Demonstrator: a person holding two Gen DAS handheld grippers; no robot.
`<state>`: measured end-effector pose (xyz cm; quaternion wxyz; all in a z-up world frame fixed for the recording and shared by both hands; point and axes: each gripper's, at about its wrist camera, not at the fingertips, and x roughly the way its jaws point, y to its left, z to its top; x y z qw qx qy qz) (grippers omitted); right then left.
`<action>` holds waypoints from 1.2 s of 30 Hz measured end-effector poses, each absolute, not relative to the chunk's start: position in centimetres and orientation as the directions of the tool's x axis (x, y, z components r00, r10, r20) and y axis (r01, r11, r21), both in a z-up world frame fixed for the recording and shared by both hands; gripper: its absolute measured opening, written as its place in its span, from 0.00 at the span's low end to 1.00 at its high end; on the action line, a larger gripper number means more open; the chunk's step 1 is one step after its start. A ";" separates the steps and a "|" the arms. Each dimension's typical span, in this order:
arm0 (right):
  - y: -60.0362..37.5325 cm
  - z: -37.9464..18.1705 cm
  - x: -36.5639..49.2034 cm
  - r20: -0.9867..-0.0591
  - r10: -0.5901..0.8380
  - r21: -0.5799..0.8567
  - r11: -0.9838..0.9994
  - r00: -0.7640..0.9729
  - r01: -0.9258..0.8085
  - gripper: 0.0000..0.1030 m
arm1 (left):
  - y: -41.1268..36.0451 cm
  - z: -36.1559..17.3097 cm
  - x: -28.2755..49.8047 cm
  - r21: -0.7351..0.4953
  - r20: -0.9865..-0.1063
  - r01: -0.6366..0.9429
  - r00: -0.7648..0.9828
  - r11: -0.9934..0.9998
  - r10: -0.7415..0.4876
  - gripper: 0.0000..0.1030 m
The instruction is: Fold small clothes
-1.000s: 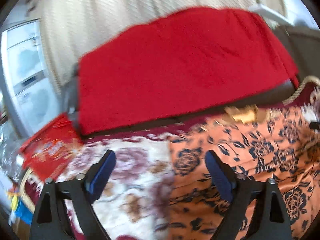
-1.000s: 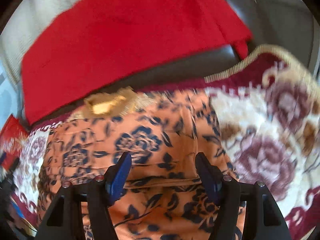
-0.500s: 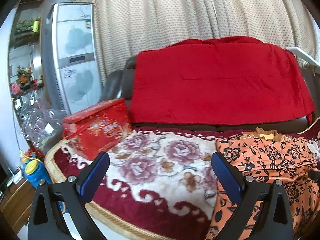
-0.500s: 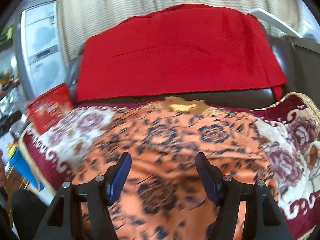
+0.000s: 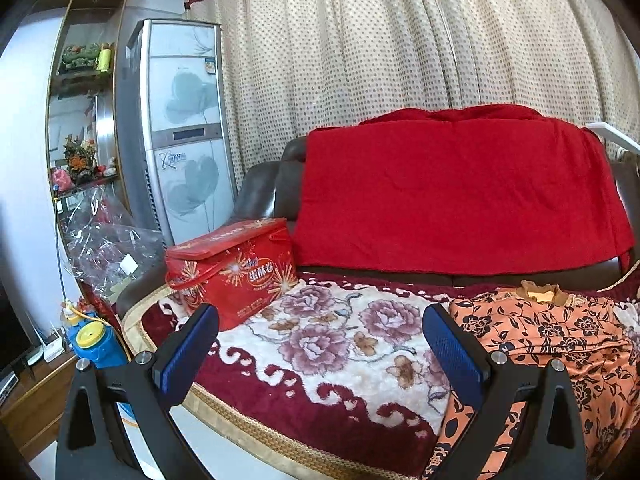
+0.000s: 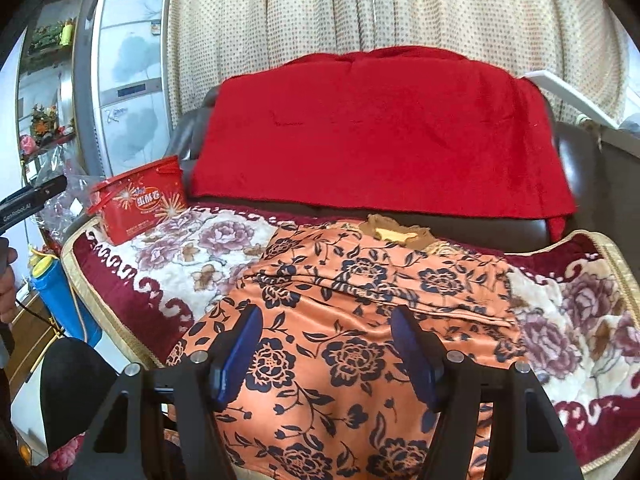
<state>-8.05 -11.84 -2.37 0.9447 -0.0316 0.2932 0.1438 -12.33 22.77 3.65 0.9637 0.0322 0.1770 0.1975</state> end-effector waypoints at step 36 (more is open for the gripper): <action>-28.9 -20.1 -8.9 -0.844 0.247 0.417 0.860 0.475 0.293 0.79 | 21.0 -22.5 -7.3 -0.194 -0.891 0.037 0.411 0.980 -0.191 0.54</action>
